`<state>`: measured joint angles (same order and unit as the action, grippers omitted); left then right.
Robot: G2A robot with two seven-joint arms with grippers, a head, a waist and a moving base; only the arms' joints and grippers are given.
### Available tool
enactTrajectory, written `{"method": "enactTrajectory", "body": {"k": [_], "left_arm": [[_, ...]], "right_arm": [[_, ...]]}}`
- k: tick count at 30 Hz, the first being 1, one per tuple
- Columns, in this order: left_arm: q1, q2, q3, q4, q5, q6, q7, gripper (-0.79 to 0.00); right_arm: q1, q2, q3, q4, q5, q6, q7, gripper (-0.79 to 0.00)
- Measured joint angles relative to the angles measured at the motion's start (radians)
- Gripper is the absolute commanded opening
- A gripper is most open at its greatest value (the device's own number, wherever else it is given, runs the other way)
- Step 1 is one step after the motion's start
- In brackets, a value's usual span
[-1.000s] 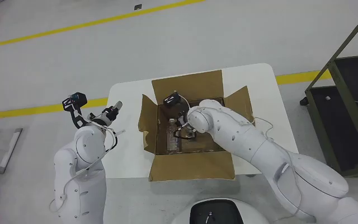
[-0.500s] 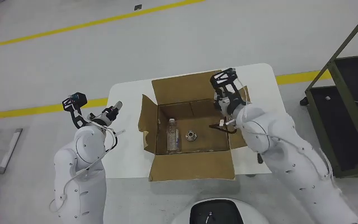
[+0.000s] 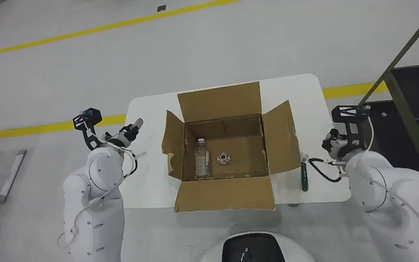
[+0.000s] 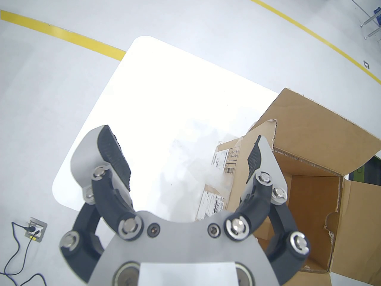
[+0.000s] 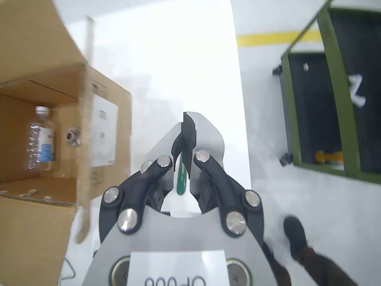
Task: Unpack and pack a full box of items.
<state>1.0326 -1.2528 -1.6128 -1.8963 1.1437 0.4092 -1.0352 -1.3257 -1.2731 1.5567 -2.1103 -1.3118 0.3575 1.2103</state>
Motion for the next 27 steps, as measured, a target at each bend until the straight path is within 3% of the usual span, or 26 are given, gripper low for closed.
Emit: {"method": "enactTrajectory", "body": {"k": [12, 13, 14, 15, 27], "left_arm": [[0.000, 0.000, 0.000, 0.000, 0.000, 0.000, 0.000, 0.000], [0.000, 0.000, 0.000, 0.000, 0.000, 0.000, 0.000, 0.000], [0.000, 0.000, 0.000, 0.000, 0.000, 0.000, 0.000, 0.000], [0.000, 0.000, 0.000, 0.000, 0.000, 0.000, 0.000, 0.000], [0.000, 0.000, 0.000, 0.000, 0.000, 0.000, 0.000, 0.000]], "right_arm": [[0.058, -0.004, -0.033, 0.279, 0.098, -0.012, 0.186, -0.782], [0.063, -0.005, -0.037, 0.292, 0.106, -0.012, 0.190, -0.736], [0.068, -0.005, -0.041, 0.303, 0.112, -0.012, 0.194, -0.493], [0.073, -0.005, -0.046, 0.315, 0.117, -0.013, 0.205, 0.000], [0.083, -0.005, -0.048, 0.325, 0.123, -0.009, 0.217, 0.000]]}}
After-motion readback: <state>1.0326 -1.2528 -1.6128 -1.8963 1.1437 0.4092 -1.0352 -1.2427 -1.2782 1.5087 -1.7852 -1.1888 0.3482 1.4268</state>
